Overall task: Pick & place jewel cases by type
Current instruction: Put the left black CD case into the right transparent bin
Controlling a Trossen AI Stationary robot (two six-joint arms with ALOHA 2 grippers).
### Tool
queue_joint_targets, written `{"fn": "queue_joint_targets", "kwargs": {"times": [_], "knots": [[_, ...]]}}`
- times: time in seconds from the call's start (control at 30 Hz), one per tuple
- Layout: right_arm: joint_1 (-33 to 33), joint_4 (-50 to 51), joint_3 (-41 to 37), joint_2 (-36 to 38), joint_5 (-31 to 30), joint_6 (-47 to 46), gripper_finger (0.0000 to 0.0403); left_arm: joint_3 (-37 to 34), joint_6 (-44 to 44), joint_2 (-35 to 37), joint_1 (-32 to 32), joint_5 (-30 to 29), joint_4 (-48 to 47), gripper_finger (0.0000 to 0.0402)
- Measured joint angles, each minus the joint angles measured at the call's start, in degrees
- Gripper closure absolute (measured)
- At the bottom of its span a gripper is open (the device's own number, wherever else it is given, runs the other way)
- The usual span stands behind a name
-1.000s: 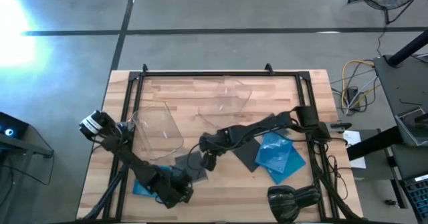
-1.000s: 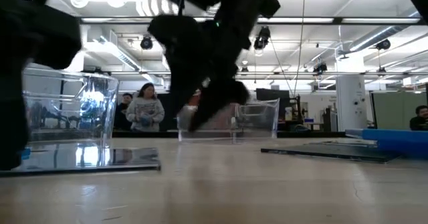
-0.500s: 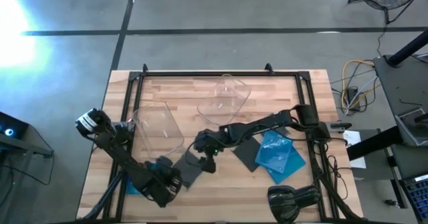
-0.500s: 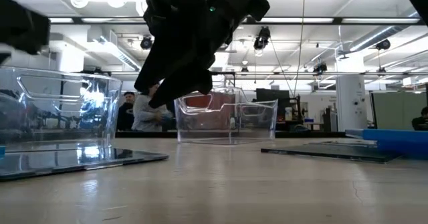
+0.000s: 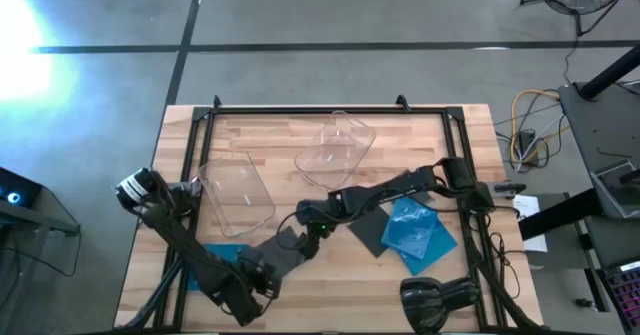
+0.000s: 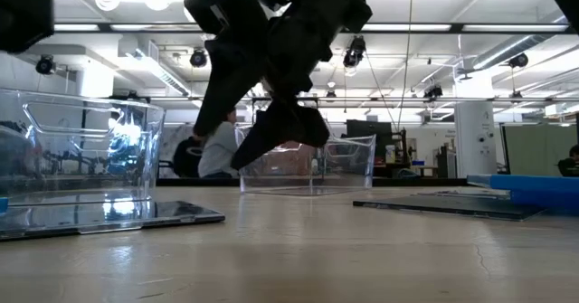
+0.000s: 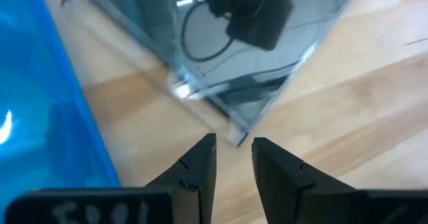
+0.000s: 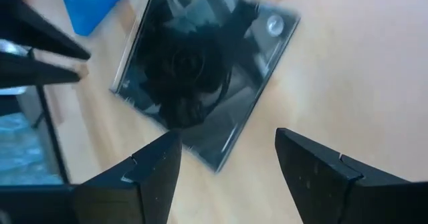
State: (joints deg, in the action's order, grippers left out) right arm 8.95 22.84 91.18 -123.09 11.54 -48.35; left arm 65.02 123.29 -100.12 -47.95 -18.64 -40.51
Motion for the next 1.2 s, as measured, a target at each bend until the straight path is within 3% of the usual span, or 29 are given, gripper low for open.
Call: {"fn": "queue_joint_targets", "kwargs": {"times": [0.23,0.5,0.7,0.87,1.2], "knots": [[1.8,-2.5,-3.2,0.0,0.5,-5.8,0.0168,-1.9,0.0,-2.7,-0.7,3.0,4.6,0.0324],[2.5,-8.8,-6.5,0.0,0.4,-8.3,0.0167,-4.8,-1.3,-4.3,1.2,0.4,8.2,0.0324],[2.4,-8.9,-9.0,0.0,-2.4,-8.3,0.0167,-7.1,-8.6,-4.4,6.4,-4.2,11.0,0.0324],[1.6,-8.5,-10.1,-0.2,-1.9,-8.1,0.0167,-6.9,-16.0,-4.4,10.2,-3.9,11.2,0.0324],[-1.4,-5.7,-10.8,-0.3,-3.2,-11.8,0.0168,-6.9,-18.5,-4.5,9.8,-5.7,11.2,0.0324]]}}
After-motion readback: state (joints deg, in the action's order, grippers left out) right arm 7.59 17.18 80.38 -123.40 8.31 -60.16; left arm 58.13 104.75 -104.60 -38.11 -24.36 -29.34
